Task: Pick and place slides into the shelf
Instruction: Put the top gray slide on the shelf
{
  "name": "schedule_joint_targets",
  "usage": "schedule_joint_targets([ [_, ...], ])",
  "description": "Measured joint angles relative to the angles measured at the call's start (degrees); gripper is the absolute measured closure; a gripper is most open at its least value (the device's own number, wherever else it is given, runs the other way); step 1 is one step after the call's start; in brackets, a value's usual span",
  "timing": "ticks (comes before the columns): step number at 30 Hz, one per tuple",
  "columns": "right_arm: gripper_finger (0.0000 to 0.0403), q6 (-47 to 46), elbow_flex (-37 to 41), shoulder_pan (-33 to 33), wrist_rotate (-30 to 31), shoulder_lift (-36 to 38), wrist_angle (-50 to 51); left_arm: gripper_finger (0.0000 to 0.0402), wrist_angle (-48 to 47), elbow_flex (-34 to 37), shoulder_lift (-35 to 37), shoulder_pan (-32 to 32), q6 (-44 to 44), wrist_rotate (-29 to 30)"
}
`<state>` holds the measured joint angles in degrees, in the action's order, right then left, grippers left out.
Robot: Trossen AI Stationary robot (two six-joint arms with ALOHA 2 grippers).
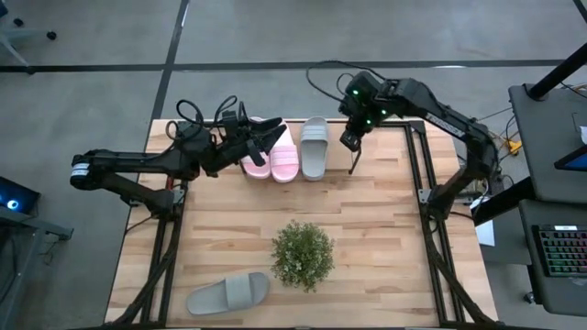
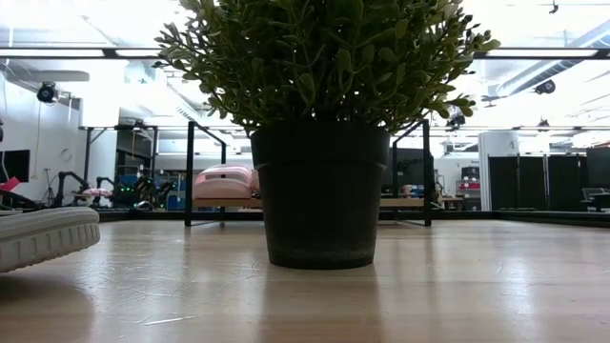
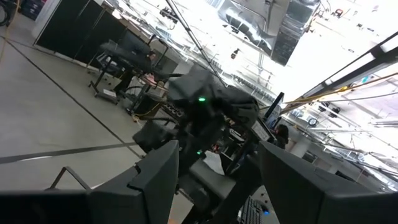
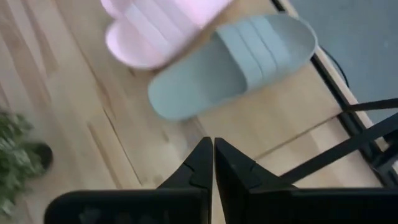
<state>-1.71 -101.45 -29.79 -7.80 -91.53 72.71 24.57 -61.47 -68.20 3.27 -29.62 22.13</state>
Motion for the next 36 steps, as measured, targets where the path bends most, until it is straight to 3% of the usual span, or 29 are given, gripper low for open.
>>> schedule_joint_targets([
  [7,0.0395,8.2,-10.3,-1.2,3.2,-9.5,13.2,0.0198,0.4,0.0,0.0,0.0,0.0,0.0],
  [13,0.0395,10.3,-14.9,-1.9,3.8,-13.9,13.9,0.0198,0.5,0.0,0.0,0.0,0.0,0.0],
  [36,0.0395,14.4,-12.6,-1.7,3.4,-21.2,11.9,0.0198,0.9,-0.5,0.0,0.0,0.1,-1.3],
])
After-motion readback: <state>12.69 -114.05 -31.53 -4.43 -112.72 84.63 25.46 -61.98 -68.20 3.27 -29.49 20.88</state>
